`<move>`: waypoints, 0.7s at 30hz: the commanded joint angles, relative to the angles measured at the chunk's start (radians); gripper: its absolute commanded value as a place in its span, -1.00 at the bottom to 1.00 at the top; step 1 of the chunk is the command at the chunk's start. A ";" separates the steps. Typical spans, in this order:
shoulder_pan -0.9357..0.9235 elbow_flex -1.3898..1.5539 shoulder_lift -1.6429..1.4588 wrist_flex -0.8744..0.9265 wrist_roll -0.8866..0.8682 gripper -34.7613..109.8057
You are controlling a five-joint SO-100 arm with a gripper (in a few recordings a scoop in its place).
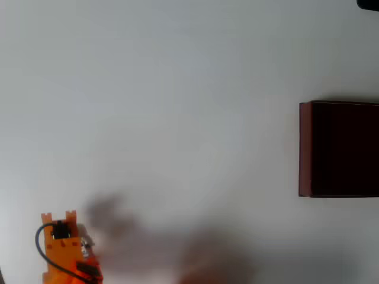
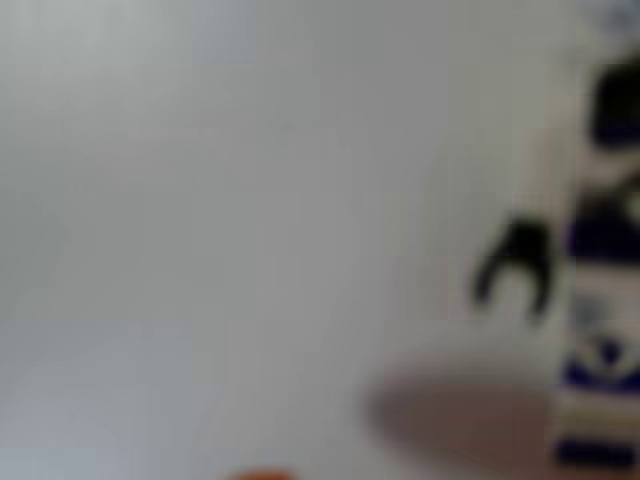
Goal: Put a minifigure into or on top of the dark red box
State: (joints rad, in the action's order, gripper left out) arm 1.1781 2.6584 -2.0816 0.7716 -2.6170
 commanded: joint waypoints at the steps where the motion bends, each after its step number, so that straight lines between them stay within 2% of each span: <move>1: -0.028 0.035 -0.026 0.005 0.044 -0.23; 9: -0.089 0.149 -0.155 -0.005 0.170 -0.23; 21: -0.043 0.060 -0.063 0.028 0.118 -0.24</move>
State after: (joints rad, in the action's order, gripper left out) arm 1.1075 2.7458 -2.1614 0.7808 -2.4712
